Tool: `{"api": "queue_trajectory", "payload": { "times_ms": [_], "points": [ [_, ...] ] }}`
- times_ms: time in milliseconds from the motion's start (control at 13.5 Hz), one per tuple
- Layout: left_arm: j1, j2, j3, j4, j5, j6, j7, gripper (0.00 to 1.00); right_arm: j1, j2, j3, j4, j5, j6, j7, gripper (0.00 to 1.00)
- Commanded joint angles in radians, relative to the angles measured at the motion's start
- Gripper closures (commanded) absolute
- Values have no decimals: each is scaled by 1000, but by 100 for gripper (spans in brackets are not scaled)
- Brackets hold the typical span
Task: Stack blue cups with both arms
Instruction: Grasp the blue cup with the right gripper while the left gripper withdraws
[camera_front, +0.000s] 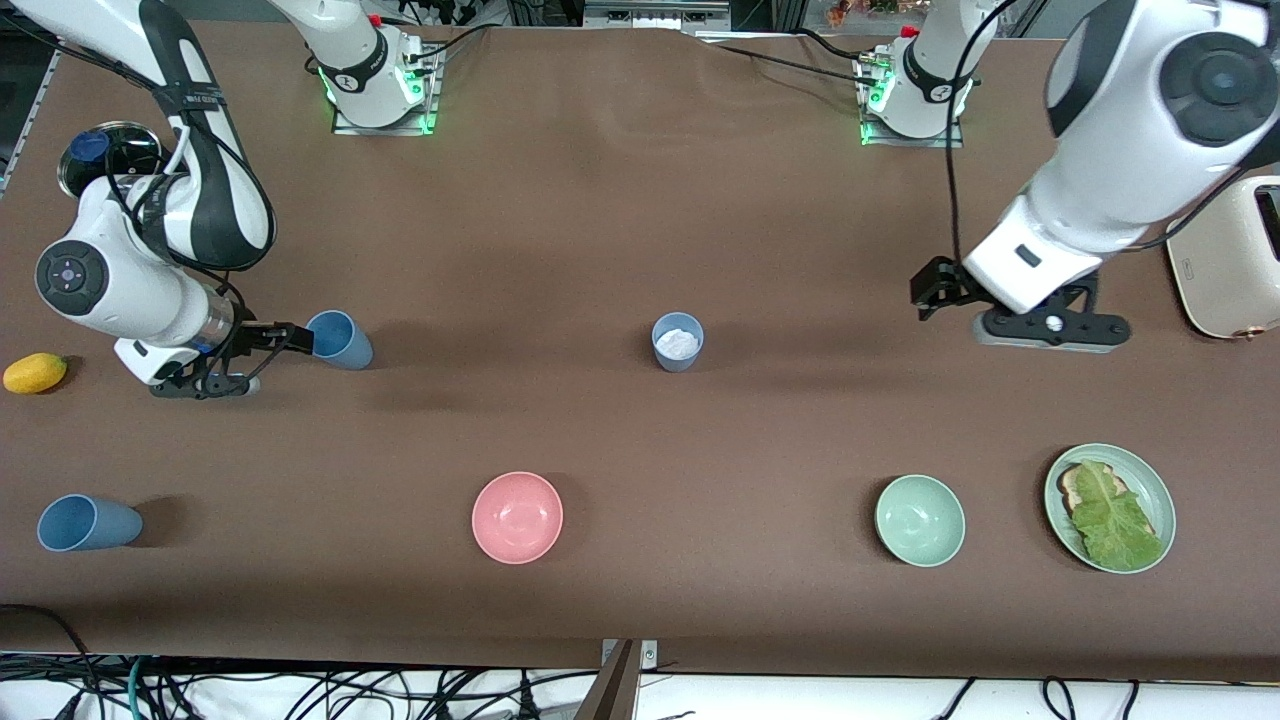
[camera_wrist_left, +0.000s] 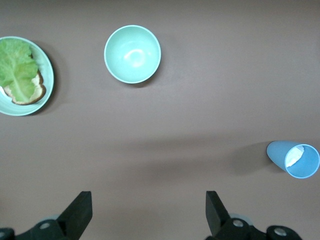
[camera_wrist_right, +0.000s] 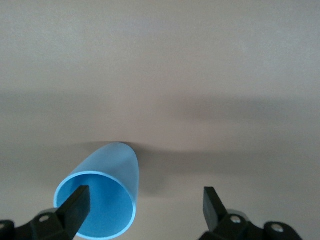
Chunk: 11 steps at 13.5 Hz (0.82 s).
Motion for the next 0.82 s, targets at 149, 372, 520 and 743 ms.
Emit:
{"api": "queue_trajectory", "payload": {
  "times_ms": [149,372,520,743],
  "points": [
    [-5,-90,81,-51,-31,-8,149,0,-7,0,7,-35,4,44,-15,0],
    [19,-91,117,-43,-32,-9,180,0,-7,23,7,-35,4,65,-15,0],
    [19,-93,121,-23,-29,-41,180,0,-7,32,7,-35,4,78,-15,0],
    [33,-97,126,-2,-29,-69,190,0,-7,49,7,-34,4,94,-13,10]
  ]
}}
